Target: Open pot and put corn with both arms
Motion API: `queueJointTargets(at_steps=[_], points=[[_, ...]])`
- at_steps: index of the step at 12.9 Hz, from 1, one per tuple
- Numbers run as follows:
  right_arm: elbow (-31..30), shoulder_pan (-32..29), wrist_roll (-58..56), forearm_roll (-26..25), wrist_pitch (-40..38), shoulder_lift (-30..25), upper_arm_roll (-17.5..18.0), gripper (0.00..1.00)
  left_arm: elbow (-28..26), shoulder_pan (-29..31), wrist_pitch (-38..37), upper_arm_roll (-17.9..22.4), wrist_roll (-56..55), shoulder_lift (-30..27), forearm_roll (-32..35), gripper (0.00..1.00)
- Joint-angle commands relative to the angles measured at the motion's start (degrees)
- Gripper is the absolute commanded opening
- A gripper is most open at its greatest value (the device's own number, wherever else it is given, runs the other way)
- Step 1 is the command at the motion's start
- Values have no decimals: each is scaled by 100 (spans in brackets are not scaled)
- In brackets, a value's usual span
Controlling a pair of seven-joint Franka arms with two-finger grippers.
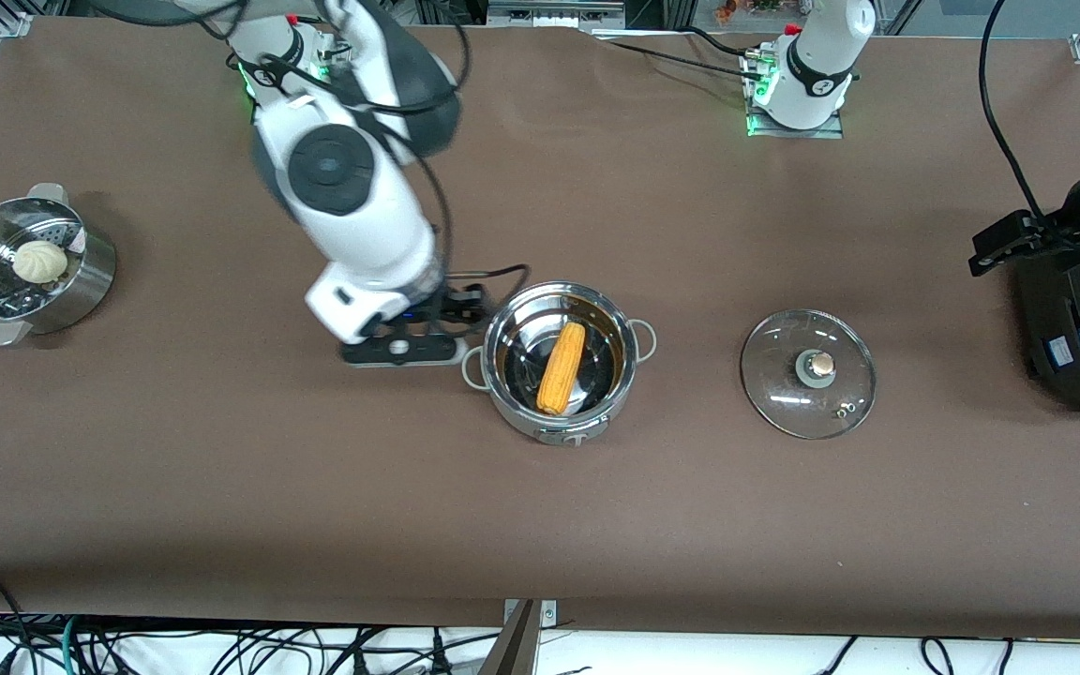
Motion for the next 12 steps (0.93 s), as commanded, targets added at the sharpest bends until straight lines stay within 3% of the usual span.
queueJointTargets(at_steps=[1, 4, 6, 9, 12], points=[[-148, -557, -737, 73, -560, -376, 25, 100, 215, -31, -149, -2, -72, 30, 92, 100], [-148, -1330, -1345, 73, -1148, -561, 25, 100, -5, -417, -140, 112, -116, -242, 144, 100], [-139, -1543, -1478, 11, -1482, -657, -167, 100, -171, -532, -123, 165, -326, -365, 153, 100], [-244, -1876, -1750, -6, -1729, -894, -326, 100, -347, -953, -44, 726, -336, -471, 92, 100], [-1716, -2447, -1900, 11, -1241, -1815, -309, 100, -374, -1216, -17, 999, -336, -498, 74, 100]])
